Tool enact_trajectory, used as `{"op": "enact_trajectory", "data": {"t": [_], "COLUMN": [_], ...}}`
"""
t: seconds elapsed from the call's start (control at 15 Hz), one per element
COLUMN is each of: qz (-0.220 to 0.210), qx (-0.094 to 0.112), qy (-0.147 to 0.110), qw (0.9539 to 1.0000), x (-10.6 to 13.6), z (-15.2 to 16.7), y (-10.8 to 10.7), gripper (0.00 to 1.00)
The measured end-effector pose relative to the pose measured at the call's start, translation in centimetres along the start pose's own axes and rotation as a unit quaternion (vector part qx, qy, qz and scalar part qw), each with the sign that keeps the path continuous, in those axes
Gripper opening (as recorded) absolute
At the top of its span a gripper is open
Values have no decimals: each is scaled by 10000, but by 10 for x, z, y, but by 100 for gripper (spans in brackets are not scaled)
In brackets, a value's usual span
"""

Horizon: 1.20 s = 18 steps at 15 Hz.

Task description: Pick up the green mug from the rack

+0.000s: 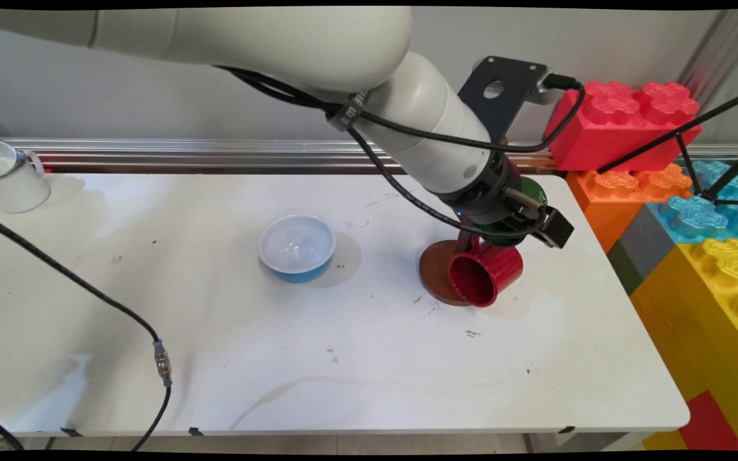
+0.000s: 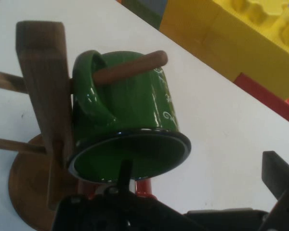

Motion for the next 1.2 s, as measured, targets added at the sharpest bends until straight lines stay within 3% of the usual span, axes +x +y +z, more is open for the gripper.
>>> {"op": "enact_trajectory", "data": {"t": [0.6, 1.2], "qz": [-707, -1276], "qx": [-104, -261], "qy": [203, 498], "qw": [9972, 9902], "x": [-16, -24], "z": [15, 21], "y": [-8, -7], "gripper": [100, 100]}}
